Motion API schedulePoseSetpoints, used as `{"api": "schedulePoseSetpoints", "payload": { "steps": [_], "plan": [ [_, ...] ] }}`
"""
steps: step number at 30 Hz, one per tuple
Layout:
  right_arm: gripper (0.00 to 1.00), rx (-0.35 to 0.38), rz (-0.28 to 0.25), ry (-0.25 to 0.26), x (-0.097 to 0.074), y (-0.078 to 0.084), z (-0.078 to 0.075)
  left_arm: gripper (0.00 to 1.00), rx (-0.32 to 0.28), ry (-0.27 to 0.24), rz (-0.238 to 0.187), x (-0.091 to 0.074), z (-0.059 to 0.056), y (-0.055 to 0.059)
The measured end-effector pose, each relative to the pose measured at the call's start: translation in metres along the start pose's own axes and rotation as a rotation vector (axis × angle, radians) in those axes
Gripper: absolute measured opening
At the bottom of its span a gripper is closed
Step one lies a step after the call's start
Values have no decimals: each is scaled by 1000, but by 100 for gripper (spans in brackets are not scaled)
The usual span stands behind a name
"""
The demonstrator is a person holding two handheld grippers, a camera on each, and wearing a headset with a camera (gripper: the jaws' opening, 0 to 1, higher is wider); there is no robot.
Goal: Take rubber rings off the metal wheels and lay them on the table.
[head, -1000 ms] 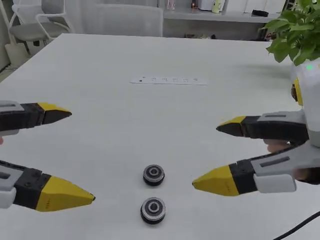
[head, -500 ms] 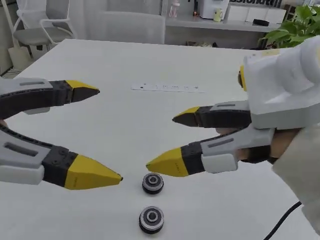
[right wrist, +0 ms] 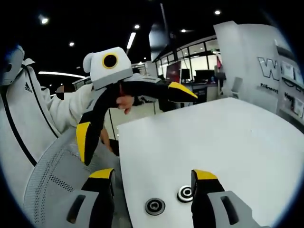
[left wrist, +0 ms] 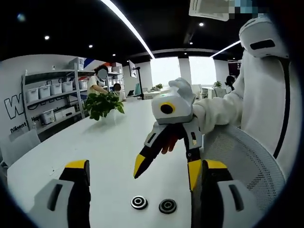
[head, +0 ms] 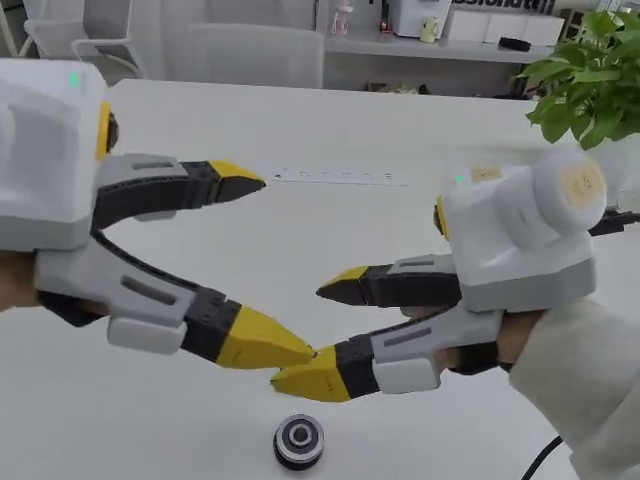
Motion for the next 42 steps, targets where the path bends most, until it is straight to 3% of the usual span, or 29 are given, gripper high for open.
{"api": "schedulePoseSetpoints", "payload": {
  "steps": [4,7,13,18,21,26,31,35,42],
  "plan": [
    [58,14,-12,-7,-2,5,-4,96,-4,-24,2,4,-5,16],
    [57,37,-22,3,-3,7,-8,94,-36,-37,31,3,-7,29],
    [55,34,-8,22,-1,16,-11,87,-65,0,46,3,-23,43],
    [46,55,15,-17,5,28,-10,81,-89,41,76,5,-35,56],
    [45,53,59,-13,10,36,-11,77,-124,49,76,8,-38,62],
    [40,4,135,0,15,50,-12,71,-116,65,83,12,-44,65],
    [36,-15,173,12,20,58,-15,58,-114,61,82,16,-46,68],
    [33,-26,207,24,25,66,-18,53,-152,57,79,21,-48,73],
    [28,-63,288,47,29,81,-22,40,-151,132,123,32,-65,85]
  ]
}}
Point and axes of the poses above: the centre of the closed fingertips' face, and the gripper's own axes: x roughly forward along the fingers, z roughly to its left, y roughly out of its underside, the point moved 7 cm from there along -x, roughly backward along the fingers, and after that the axes turned 15 degrees about x, right-handed, at the moved point
